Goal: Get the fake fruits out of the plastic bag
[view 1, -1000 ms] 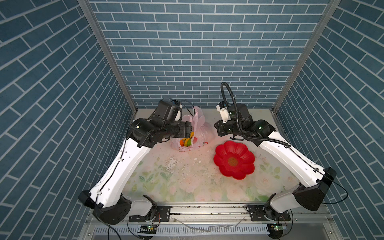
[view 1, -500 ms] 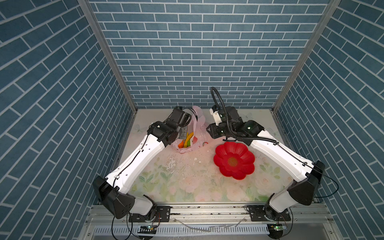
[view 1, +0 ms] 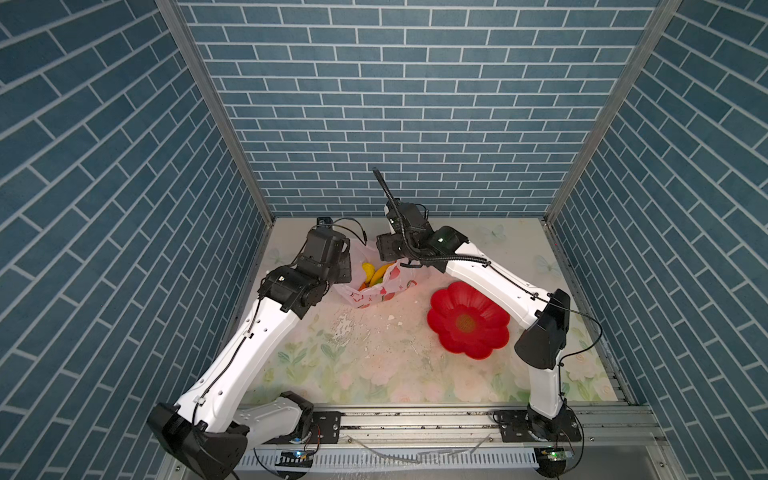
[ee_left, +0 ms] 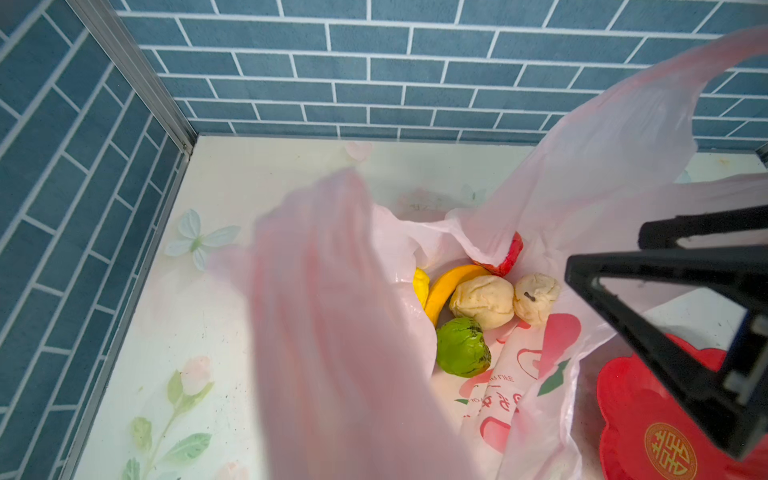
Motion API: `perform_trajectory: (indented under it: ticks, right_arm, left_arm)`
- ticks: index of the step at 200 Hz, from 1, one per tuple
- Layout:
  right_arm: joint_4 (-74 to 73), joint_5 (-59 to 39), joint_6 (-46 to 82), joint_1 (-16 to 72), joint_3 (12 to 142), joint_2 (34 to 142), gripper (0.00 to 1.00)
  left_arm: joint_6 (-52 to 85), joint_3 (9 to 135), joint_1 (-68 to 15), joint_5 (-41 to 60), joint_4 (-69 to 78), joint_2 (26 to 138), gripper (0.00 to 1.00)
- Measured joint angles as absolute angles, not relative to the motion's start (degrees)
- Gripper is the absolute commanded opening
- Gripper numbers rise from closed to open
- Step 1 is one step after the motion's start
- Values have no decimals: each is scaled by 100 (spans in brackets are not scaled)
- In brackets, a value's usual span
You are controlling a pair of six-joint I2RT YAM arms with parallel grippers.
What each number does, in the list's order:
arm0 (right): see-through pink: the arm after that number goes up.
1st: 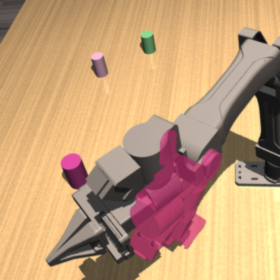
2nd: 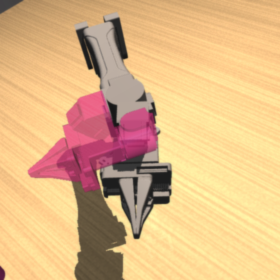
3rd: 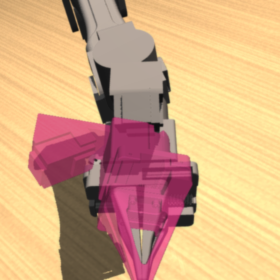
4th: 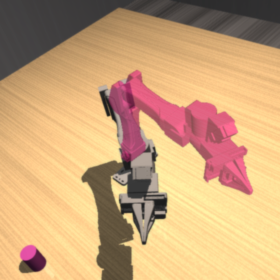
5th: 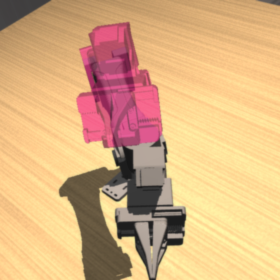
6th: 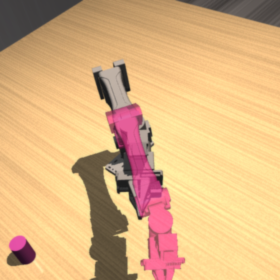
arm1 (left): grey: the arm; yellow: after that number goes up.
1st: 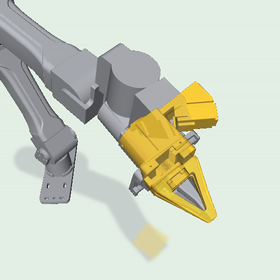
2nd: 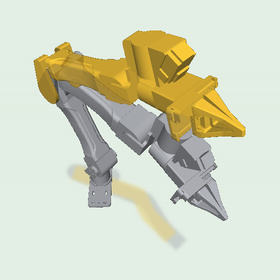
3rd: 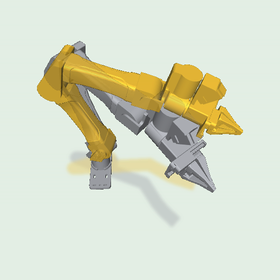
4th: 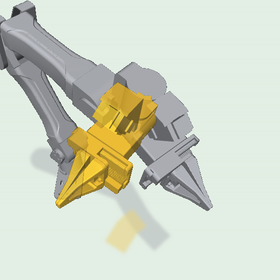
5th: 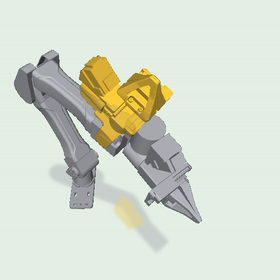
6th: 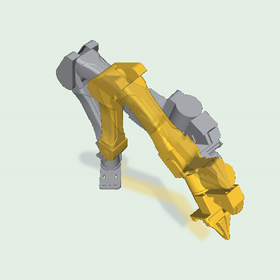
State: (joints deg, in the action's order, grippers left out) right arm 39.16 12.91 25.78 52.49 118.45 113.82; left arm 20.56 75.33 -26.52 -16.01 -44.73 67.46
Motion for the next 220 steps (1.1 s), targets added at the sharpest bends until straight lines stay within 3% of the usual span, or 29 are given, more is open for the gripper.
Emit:
perform_trajectory:
  ticks: [58, 135, 220]
  right_arm:
    - [4143, 1811, 2727, 5319, 11500, 11104, 63]
    - [4163, 2095, 2917, 5476, 10090, 9196, 68]
    - [3782, 1396, 2976, 4978, 10248, 10092, 69]
  left_arm:
    - [2082, 7526, -2615, -1358, -4274, 6740, 1]
    - [2132, 7526, -2611, -1275, -4252, 6622, 0]
    - [2191, 7526, -2611, -1234, -4252, 6479, 0]
